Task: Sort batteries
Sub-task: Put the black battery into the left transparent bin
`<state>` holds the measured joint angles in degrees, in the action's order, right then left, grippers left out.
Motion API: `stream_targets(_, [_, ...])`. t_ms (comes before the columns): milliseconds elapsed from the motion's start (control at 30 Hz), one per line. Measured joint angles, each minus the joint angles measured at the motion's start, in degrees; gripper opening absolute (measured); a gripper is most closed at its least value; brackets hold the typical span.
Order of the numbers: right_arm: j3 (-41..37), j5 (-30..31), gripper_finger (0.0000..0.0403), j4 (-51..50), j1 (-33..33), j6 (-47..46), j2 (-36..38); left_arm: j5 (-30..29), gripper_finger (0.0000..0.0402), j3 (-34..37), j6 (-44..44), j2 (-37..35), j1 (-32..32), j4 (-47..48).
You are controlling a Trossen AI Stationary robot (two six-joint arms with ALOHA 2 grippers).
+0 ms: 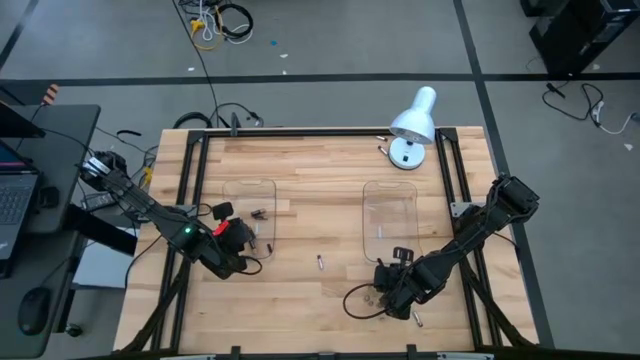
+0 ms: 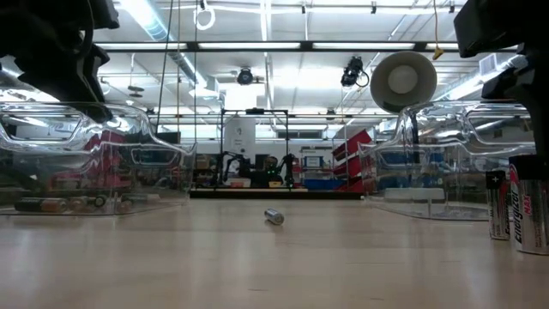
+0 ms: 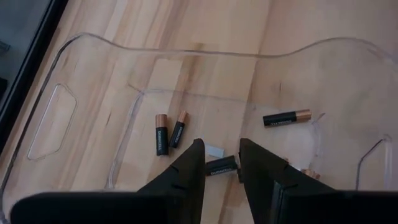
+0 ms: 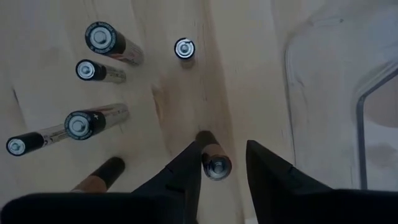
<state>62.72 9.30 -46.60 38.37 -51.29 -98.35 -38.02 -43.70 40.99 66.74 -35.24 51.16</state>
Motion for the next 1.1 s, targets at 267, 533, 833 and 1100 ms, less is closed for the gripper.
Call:
stream_targets(267, [0.0, 0.0, 0.0094, 0.8, 0.0, 0.0, 0.0, -0.3, 0.0099, 0.0, -0.5, 0.0, 0.0, -0.9])
stream_targets(533, [0.0, 0.0, 0.0091, 0.9, 0.0, 0.0, 0.0, -0.3, 0.0099, 0.0, -0.4, 0.0, 0.0, -0.9])
stream_targets(833, [0.0, -0.5, 0.0063, 1.0, 0.0, 0.0, 0.0, -0.3, 0.0099, 0.0, -0.3, 0.0, 0.0, -0.9])
stream_targets(1100, [0.0, -0.5, 0.0033, 2.6, 0.0, 0.0, 0.0, -0.4, 0.0099, 0.0, -0.3, 0.0, 0.0, -1.0])
